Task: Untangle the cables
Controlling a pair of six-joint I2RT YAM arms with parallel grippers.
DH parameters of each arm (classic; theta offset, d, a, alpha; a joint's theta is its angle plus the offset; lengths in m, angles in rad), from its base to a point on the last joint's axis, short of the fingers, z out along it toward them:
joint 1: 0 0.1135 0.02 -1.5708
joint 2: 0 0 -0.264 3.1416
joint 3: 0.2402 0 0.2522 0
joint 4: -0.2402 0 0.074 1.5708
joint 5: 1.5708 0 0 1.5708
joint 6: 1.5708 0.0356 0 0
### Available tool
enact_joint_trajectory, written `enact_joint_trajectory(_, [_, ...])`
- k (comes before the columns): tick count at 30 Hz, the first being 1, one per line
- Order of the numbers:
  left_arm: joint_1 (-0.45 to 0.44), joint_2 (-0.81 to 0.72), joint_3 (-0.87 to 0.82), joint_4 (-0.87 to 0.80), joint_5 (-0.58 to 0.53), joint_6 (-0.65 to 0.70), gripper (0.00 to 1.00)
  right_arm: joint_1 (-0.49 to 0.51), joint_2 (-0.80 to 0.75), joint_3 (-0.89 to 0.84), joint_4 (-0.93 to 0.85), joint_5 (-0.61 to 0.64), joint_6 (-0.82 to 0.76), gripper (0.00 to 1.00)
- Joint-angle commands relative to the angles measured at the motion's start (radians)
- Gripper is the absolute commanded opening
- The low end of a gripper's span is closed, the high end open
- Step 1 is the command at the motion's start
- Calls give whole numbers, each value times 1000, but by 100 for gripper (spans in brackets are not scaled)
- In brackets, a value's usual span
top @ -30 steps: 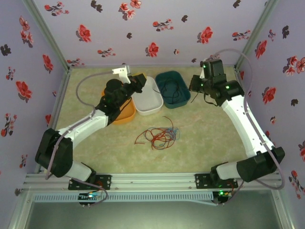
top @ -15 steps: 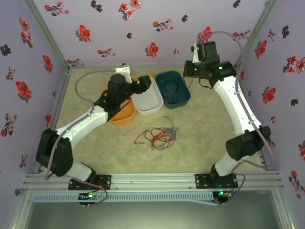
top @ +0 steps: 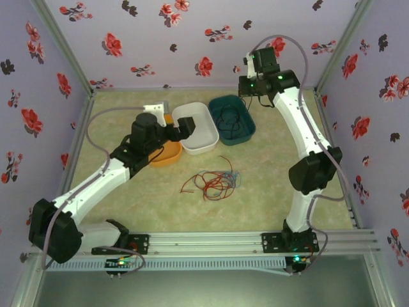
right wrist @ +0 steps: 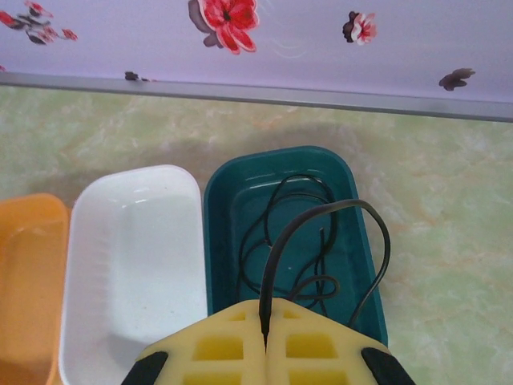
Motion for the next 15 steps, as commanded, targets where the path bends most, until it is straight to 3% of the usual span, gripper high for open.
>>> enact_joint_trajectory(1, [7, -43, -41, -18, -28, 28, 100, -3, 44, 33, 0, 2, -65, 0])
enact_joint_trajectory(15, [7, -56, -89, -2, -41, 30, 100, 45, 225, 71, -24, 51, -185, 0])
